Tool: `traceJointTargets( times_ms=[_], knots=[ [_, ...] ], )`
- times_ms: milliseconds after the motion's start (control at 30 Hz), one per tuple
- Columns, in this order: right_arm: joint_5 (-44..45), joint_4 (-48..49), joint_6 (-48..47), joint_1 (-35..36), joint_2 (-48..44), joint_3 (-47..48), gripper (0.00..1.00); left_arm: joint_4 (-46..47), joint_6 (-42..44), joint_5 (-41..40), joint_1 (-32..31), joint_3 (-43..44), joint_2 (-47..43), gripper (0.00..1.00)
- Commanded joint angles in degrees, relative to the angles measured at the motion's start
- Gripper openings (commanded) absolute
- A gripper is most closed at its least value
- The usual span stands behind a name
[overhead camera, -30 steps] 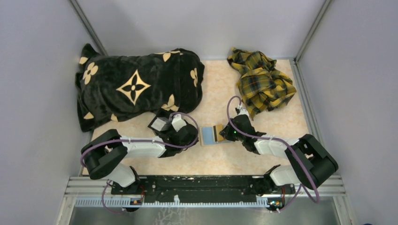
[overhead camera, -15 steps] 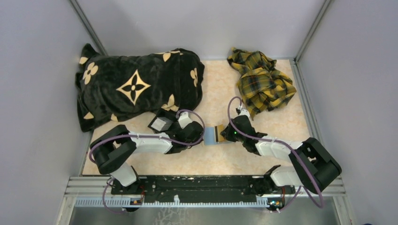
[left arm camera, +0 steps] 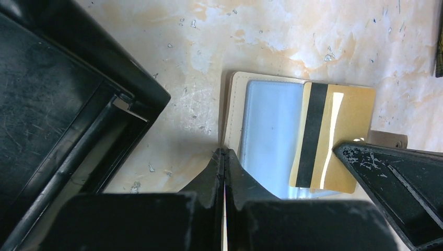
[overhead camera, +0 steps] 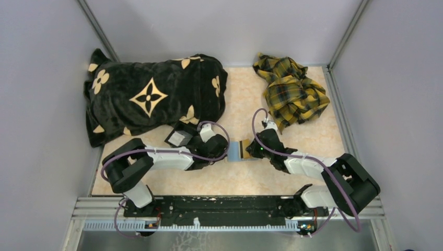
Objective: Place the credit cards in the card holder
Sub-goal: Insert the credit card into the card holder.
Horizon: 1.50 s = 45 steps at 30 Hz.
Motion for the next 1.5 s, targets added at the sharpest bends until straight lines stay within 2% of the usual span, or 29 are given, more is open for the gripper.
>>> traceJointTargets(
  times_ms=[0, 667, 1067, 1467],
  knots=[
    [1.09, -9.99, -5.43, 1.28, 0.94, -0.1, 0.0, -1.79, 0.36, 2.56, -0.42, 1.16, 2.89, 0.0],
    [1.37, -12.38, -9.21, 1.38, -1.89, 0.54, 0.0, -3.96, -0.48, 2.85, -0.42, 2.38, 4.62, 0.0],
    [-3.62, -2.92, -4.31, 1.35, -2.02, -5.85, 0.0, -4.52, -0.46, 3.44, -0.39, 2.61, 5.56, 0.0],
    [-1.66, 0.26, 1.12, 1.37, -8.39, -10.53, 0.0, -6.47, 0.03, 3.57, -0.39, 2.91, 6.24, 0.0]
  ],
)
